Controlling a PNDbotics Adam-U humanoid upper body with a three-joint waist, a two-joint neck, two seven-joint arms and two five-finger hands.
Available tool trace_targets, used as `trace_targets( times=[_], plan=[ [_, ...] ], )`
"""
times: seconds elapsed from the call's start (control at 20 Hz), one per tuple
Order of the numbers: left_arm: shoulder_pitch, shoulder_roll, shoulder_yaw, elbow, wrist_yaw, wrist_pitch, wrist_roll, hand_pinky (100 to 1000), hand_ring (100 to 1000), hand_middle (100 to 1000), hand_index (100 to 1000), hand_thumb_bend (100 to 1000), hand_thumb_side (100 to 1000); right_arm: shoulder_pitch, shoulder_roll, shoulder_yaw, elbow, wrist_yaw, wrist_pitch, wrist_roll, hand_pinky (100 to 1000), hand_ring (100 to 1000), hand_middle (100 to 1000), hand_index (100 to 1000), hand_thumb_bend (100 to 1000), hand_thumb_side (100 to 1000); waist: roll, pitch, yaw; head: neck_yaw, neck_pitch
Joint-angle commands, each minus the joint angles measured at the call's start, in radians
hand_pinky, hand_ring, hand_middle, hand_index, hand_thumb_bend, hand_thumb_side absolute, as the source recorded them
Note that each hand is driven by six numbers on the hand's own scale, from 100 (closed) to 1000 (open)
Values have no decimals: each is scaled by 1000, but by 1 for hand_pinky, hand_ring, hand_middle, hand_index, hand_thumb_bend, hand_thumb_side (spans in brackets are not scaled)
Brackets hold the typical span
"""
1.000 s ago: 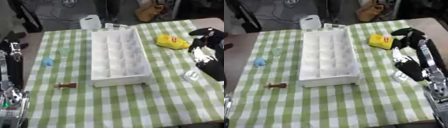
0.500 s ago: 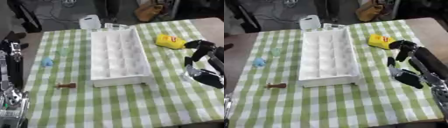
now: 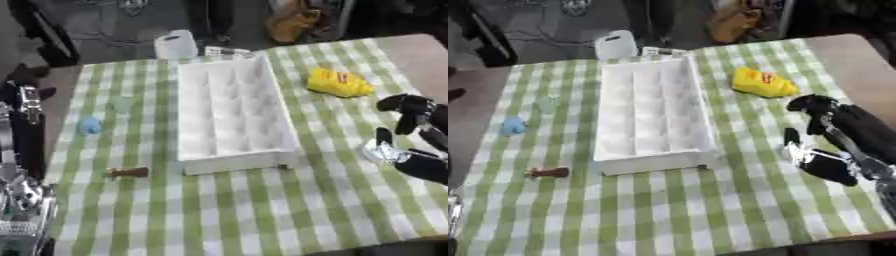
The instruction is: Pick up objects on the table and place them in the box.
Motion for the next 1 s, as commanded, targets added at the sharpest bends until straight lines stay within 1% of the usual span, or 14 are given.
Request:
trace_targets(
  times=[0.05,0.2,0.3,0.35,0.45,0.55,0.8,1.0],
  plan=[
    [-8,20,6,-16,-3,1,-2,757,1000,697,736,100,871,2,-40,-17,-20,12,9,3,585,544,841,903,100,461,-22,-32,-4,0,8],
    [-5,23,5,-14,-3,2,-3,757,1000,696,736,100,871,9,-92,-37,16,42,38,4,592,550,848,914,100,472,-21,-33,-4,0,18],
    [-4,23,5,-13,-2,2,-4,757,1000,696,736,100,871,8,-105,-38,27,54,44,-4,592,550,848,914,100,472,-21,-33,-4,0,20],
    [-4,23,5,-13,-2,2,-4,757,1000,695,736,100,871,7,-108,-37,31,58,44,-7,604,563,859,930,100,512,-21,-32,-4,0,21],
    [-3,24,4,-13,-1,2,-5,757,1000,695,736,100,871,2,-134,-34,52,78,36,-8,613,577,869,938,100,539,-19,-30,-2,-2,29],
    [-2,25,3,-12,0,2,-5,758,1000,695,736,100,871,-4,-150,-31,70,95,24,-12,619,581,875,945,100,542,-18,-29,-1,-4,33],
    [-1,25,0,-11,2,2,-9,758,1000,695,736,100,872,-32,-180,-26,127,124,6,-21,623,583,874,945,115,549,-12,-22,0,-46,48],
    [-2,26,-1,-11,3,2,-10,758,1000,695,736,100,871,-45,-187,-21,160,135,-1,-29,624,581,874,947,118,559,-6,-18,2,-61,49]
  ],
)
